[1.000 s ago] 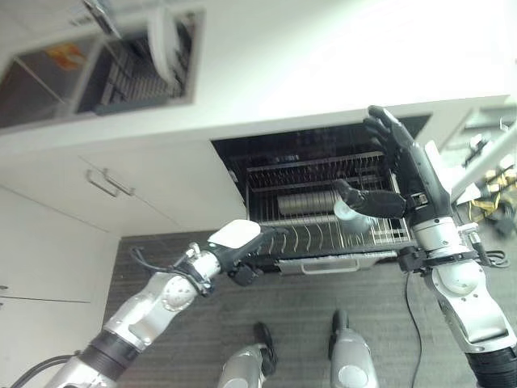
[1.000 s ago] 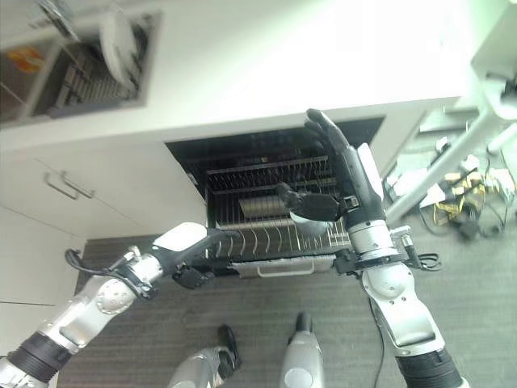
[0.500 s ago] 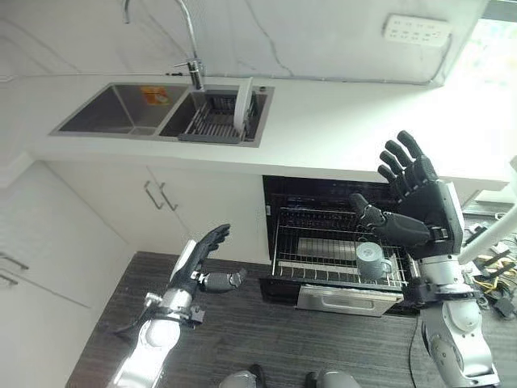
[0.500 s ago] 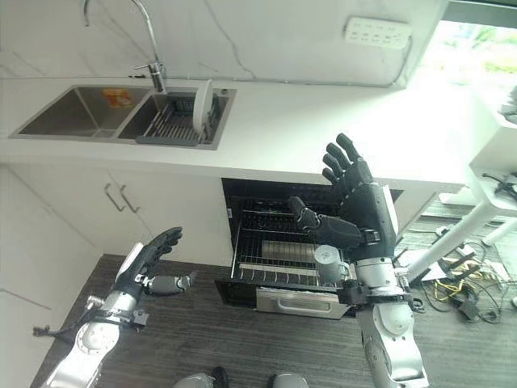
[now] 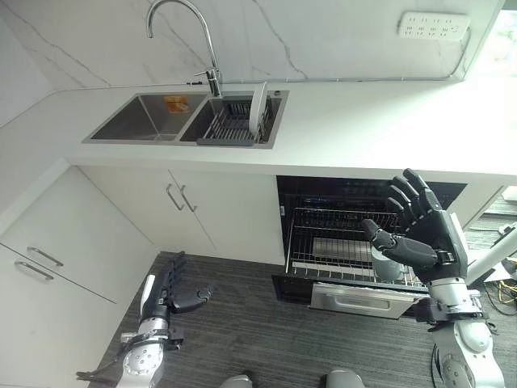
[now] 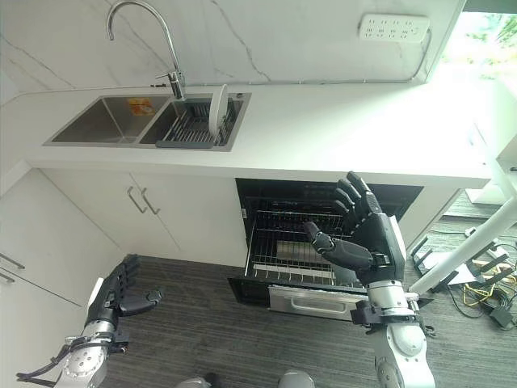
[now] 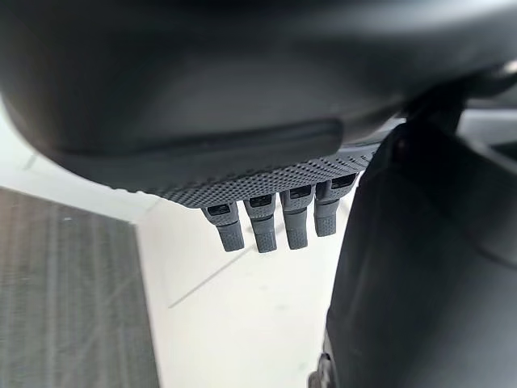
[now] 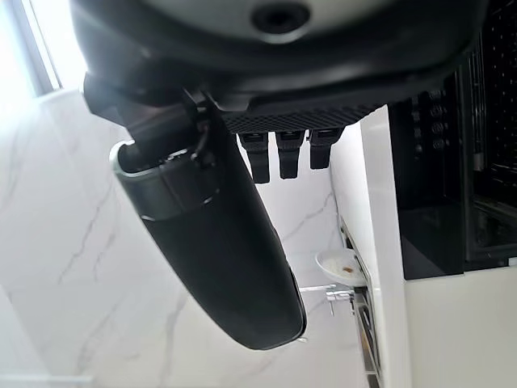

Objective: Place the dishes in the dishwasher.

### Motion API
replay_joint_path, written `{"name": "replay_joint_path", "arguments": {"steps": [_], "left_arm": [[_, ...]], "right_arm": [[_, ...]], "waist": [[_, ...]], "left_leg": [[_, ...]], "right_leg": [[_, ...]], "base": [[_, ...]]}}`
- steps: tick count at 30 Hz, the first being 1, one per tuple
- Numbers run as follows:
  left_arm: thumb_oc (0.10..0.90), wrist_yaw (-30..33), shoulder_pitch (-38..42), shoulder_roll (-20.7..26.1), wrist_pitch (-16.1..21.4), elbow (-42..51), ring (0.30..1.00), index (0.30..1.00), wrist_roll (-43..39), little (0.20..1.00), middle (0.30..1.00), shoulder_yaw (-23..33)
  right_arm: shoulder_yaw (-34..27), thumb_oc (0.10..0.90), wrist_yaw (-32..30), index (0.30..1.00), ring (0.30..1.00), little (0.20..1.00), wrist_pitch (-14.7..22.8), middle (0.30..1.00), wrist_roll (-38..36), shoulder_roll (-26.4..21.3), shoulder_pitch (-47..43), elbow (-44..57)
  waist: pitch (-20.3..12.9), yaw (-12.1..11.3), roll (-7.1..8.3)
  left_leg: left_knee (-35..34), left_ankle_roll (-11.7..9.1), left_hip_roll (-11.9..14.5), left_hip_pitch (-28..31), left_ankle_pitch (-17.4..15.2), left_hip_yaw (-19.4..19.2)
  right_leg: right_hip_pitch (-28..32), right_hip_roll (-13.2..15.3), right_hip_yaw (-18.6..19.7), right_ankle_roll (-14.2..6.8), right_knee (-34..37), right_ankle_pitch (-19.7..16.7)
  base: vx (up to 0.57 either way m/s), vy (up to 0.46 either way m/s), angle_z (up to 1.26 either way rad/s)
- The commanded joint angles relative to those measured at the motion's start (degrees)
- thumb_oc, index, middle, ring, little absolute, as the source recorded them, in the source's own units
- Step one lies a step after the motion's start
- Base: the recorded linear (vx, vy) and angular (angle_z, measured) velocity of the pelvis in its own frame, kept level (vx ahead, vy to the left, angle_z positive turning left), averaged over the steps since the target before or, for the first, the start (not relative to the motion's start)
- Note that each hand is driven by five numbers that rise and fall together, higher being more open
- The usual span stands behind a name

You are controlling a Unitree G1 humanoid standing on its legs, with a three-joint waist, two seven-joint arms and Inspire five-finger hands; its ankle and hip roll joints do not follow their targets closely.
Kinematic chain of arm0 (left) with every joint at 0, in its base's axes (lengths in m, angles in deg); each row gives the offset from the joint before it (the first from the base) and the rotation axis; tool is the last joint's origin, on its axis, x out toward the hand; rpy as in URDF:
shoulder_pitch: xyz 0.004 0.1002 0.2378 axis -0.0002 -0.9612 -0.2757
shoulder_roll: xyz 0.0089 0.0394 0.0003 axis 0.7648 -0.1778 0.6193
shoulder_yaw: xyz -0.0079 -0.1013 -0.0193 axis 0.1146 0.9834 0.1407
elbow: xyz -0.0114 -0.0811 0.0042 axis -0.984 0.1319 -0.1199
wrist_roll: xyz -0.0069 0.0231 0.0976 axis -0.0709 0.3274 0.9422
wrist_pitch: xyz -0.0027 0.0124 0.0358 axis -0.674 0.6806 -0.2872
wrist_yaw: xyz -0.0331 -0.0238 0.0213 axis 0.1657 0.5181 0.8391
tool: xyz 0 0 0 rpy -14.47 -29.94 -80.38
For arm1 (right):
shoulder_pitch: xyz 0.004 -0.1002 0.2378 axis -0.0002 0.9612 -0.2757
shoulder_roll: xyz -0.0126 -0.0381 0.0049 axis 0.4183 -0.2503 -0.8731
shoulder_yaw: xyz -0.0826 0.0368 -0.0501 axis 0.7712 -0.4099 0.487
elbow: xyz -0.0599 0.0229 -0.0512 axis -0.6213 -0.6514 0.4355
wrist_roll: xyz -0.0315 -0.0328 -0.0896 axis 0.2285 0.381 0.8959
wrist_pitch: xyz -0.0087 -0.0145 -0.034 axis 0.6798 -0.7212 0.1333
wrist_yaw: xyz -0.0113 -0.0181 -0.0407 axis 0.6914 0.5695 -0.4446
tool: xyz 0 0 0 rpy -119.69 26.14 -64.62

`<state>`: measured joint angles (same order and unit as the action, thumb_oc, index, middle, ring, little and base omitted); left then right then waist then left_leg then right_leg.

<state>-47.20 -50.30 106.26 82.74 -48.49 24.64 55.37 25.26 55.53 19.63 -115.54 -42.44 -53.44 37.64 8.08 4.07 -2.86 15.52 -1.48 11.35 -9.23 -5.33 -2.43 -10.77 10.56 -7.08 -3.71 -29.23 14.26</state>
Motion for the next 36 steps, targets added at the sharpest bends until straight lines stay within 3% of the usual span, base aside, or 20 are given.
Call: {"name": "replay_joint_path", "arguments": {"steps": [1, 3, 5, 7, 9, 13, 14, 16, 17, 19, 20, 23, 24, 26, 27, 28, 30, 31, 33, 36], "left_arm": [[0.8, -7.29, 6.52, -0.65, 0.34, -3.8, 0.9, 0.9, -8.3, 0.9, 0.9, 0.2], [0.8, -10.17, 7.1, -2.66, -3.45, -8.68, 0.9, 0.9, -7.24, 0.9, 0.9, -2.01], [0.8, -11.52, 6.61, -5.53, -5.79, -14.41, 0.9, 0.9, -4.7, 0.9, 0.9, -4.85], [0.8, -11.27, 5.92, -6.6, -6.0, -16.74, 0.9, 0.9, -2.44, 0.9, 0.9, -6.0], [0.8, -10.7, 5.45, -7.43, -7.71, -20.22, 0.9, 0.9, -1.35, 0.9, 0.9, -6.92], [0.8, -10.91, 6.46, -8.19, -10.48, -26.48, 0.9, 0.9, 1.55, 0.9, 0.9, -8.34], [0.8, -11.14, 6.68, -8.27, -10.91, -27.81, 0.9, 0.9, 2.41, 0.9, 0.9, -8.66], [0.8, -11.54, 6.71, -8.46, -11.29, -29.8, 0.9, 0.9, 3.31, 0.9, 0.9, -9.05], [0.8, -12.03, 6.07, -8.93, -11.68, -33.61, 0.9, 0.9, 3.26, 0.9, 0.9, -9.11], [0.8, -12.79, 6.14, -8.78, -14.15, -35.67, 0.9, 0.9, 2.07, 0.9, 0.9, -8.39], [0.8, -15.11, 5.97, -8.74, -16.18, -38.11, 0.9, 0.9, 0.64, 0.9, 0.9, -7.04], [0.8, -14.78, 6.18, -9.25, -15.18, -39.55, 0.9, 0.9, -1.34, 0.9, 0.9, -6.93], [0.8, -14.59, 6.44, -9.56, -16.01, -39.35, 0.9, 0.9, -2.4, 0.9, 0.9, -6.75], [0.8, -15.35, 6.74, -10.31, -16.28, -39.63, 0.9, 0.9, -4.52, 0.9, 0.9, -5.59], [0.8, -15.13, 6.81, -10.67, -16.81, -39.34, 0.9, 0.9, -4.86, 0.9, 0.9, -4.49], [0.8, -15.32, 7.07, -10.87, -17.41, -40.09, 0.9, 0.9, -3.51, 0.9, 0.9, -4.19], [0.8, -14.9, 6.76, -11.13, -16.83, -41.2, 0.9, 0.9, -1.92, 0.9, 0.9, -4.69], [0.8, -14.78, 6.52, -11.28, -16.09, -42.04, 0.9, 0.9, -1.51, 0.9, 0.9, -4.74], [0.8, -15.5, 6.08, -11.14, -15.19, -43.75, 0.9, 0.9, -1.64, 0.9, 0.9, -4.26], [0.8, -16.51, 5.99, -10.85, -13.64, -44.93, 0.9, 0.9, 2.39, 0.9, 0.9, -4.65]], "right_arm": [[-3.56, 0.8, -3.94, 0.9, 0.9, 0.9, 5.74, 0.9, 0.71, -0.58, -7.14, 2.48], [-3.72, 0.8, -6.0, 0.9, 0.9, 0.9, 5.67, 0.9, 0.42, 0.4, -7.05, 2.7], [-3.82, 0.8, -6.58, 0.9, 0.9, 0.9, 4.8, 0.9, 1.74, 1.35, -6.88, 3.93], [-3.44, 0.8, -6.6, 0.9, 0.9, 0.9, 4.68, 0.9, 2.58, 1.52, -7.01, 4.58], [-2.64, 0.8, -6.31, 0.9, 0.9, 0.9, 4.06, 0.9, 3.17, 1.86, -7.6, 5.19], [-2.45, 0.8, -5.46, 0.9, 0.9, 0.9, 3.16, 0.9, 1.66, 0.9, -8.48, 4.5], [-2.32, 0.8, -4.92, 0.9, 0.9, 0.9, 3.09, 0.9, 1.54, 0.54, -8.79, 4.36], [-2.26, 0.8, -4.14, 0.9, 0.9, 0.9, 2.79, 0.9, 1.16, -0.06, -9.16, 4.39], [-2.56, 0.8, -3.04, 0.9, 0.9, 0.9, 2.42, 0.9, 0.18, -0.93, -9.36, 4.62], [-3.18, 0.8, -2.7, 0.9, 0.9, 0.9, 2.07, 0.9, -0.39, -1.48, -9.64, 4.59], [-3.11, 0.8, -3.43, 0.9, 0.9, 0.9, 2.1, 0.9, -1.33, -2.78, -10.58, 4.38], [-3.13, 0.8, -3.0, 0.9, 0.9, 0.9, 3.13, 0.9, -0.47, -3.51, -11.12, 4.2], [-3.2, 0.8, -2.67, 0.9, 0.9, 0.9, 2.77, 0.9, -0.74, -4.08, -11.44, 4.18], [-2.66, 0.8, -1.28, 0.9, 0.9, 0.9, 2.78, 0.9, -0.52, -4.81, -12.72, 3.64], [-1.79, 0.8, -0.31, 0.9, 0.9, 0.9, 2.96, 0.9, 0.4, -4.74, -13.88, 3.59], [-0.72, 0.8, -0.42, 0.9, 0.9, 0.9, 1.86, 0.9, 1.68, -5.14, -15.4, 4.55], [0.74, 0.8, -0.26, 0.9, 0.9, 0.9, 1.17, 0.9, 2.82, -5.23, -16.38, 5.44], [1.92, 0.8, -0.33, 0.9, 0.9, 0.9, 0.86, 0.9, 3.69, -5.06, -16.48, 6.37], [3.51, 0.8, -1.27, 0.9, 0.9, 0.9, 0.67, 0.9, 5.01, -5.27, -16.29, 7.43], [2.9, 0.8, -1.97, 0.9, 0.9, 0.9, 0.41, 0.9, 4.22, -5.91, -16.05, 7.86]], "waist": [[0.66, 2.24, 0.6], [1.09, 2.55, 0.6], [1.63, 3.13, 0.22], [1.86, 3.05, 0.29], [2.27, 2.42, 0.36], [2.49, 3.24, 1.22], [2.34, 3.22, 1.95], [2.39, 2.97, 2.85], [2.37, 2.95, 3.67], [2.38, 3.06, 3.75], [2.03, 3.04, 3.95], [2.15, 3.45, 4.27], [2.08, 3.03, 5.06], [3.2, 1.7, 5.55], [3.5, 0.71, 5.43], [3.24, 0.5, 5.19], [3.16, 0.22, 3.67], [2.81, -0.05, 2.61], [2.74, -0.11, 1.94], [2.45, 0.31, 1.64]], "left_leg": [[1.67, -2.1, -1.84, 2.5, -5.46, -5.15], [1.67, -0.53, -3.99, 3.16, -6.77, -4.8], [1.67, 2.09, -5.86, 4.16, -7.98, -5.73], [1.67, 2.98, -6.62, 4.56, -8.61, -6.63], [1.67, 3.62, -6.6, 5.53, -9.75, -10.33], [1.67, 3.31, -7.69, 5.86, -10.9, -11.86], [1.67, 3.07, -8.55, 5.85, -11.06, -12.54], [1.67, 2.84, -9.76, 6.48, -11.72, -13.58], [1.67, 2.92, -11.35, 7.43, -12.71, -14.6], [1.67, 2.87, -11.75, 8.05, -12.86, -15.15], [1.67, 2.34, -12.19, 8.73, -12.07, -15.6], [1.67, 1.2, -13.23, 11.0, -11.18, -16.33], [1.67, 0.03, -13.9, 12.65, -6.97, -16.7], [14.39, -2.17, -10.13, 4.65, -2.1, -14.27], [10.0, -0.51, -11.54, 4.27, -3.44, -13.12], [2.57, -0.09, -11.15, 5.1, -2.47, -13.81], [1.67, -1.38, -7.85, 1.05, -2.1, -11.16], [1.67, -2.54, -4.65, -2.28, -0.76, -9.66], [1.67, -3.64, -0.21, -4.19, 0.99, -7.46], [1.67, -3.6, 0.01, -2.28, -0.7, -5.49]], "right_leg": [[8.66, -0.68, -2.11, -3.21, 12.05, -1.54], [8.86, 0.69, -1.88, -4.14, 12.05, -2.54], [8.99, 1.9, -2.66, -4.88, 12.05, -6.38], [7.7, 2.46, -3.65, -5.1, 10.14, -8.67], [5.5, 2.81, -6.68, -5.68, 5.99, -10.27], [5.3, -5.45, -8.88, -4.59, 11.64, -8.81], [4.02, -6.01, -10.41, -4.1, 12.05, -8.16], [2.45, -6.11, -12.17, -4.09, 12.05, -8.19], [0.29, -4.98, -14.46, -4.91, 12.05, -11.33], [0.22, -4.7, -14.46, -4.0, 12.05, -9.32], [0.47, -4.78, -13.81, -3.22, 12.05, -7.76], [1.34, -4.23, -12.1, -1.79, 12.05, -6.12], [2.44, -3.54, -11.59, -0.94, 12.05, -4.86], [5.34, -3.95, -9.42, 1.09, 12.05, -3.01], [6.39, -4.25, -7.54, 0.73, 12.05, -2.77], [7.48, -4.61, -6.16, 0.59, 12.05, -1.74], [8.78, -6.09, -4.87, 0.35, 12.05, -0.32], [9.56, -6.68, -4.25, 0.12, 12.05, 0.71], [10.91, -5.92, -3.49, -0.51, 12.05, 1.71], [11.39, -4.39, -2.49, -1.39, 12.05, 1.58]], "base": [[0.19, 0.412, 0.35], [0.19, 0.375, 0.49], [0.18, 0.369, -0.01], [0.11, 0.238, -0.2], [0.07, 0.201, -0.51], [0.08, 0.049, -0.84], [0.07, -0.007, -0.37], [0.06, -0.024, -0.44], [0.1, -0.04, -0.49], [0.14, -0.12, -0.51], [0.23, -0.19, -0.51], [0.16, -0.075, -0.23], [0.13, -0.084, -0.2], [0.21, -0.087, -0.3], [0.36, 0.1, -0.46], [0.37, 0.205, -0.8], [0.31, 0.232, -1.68], [0.38, 0.299, -1.57], [0.44, 0.399, -0.86], [0.42, 0.463, -0.63]]}}
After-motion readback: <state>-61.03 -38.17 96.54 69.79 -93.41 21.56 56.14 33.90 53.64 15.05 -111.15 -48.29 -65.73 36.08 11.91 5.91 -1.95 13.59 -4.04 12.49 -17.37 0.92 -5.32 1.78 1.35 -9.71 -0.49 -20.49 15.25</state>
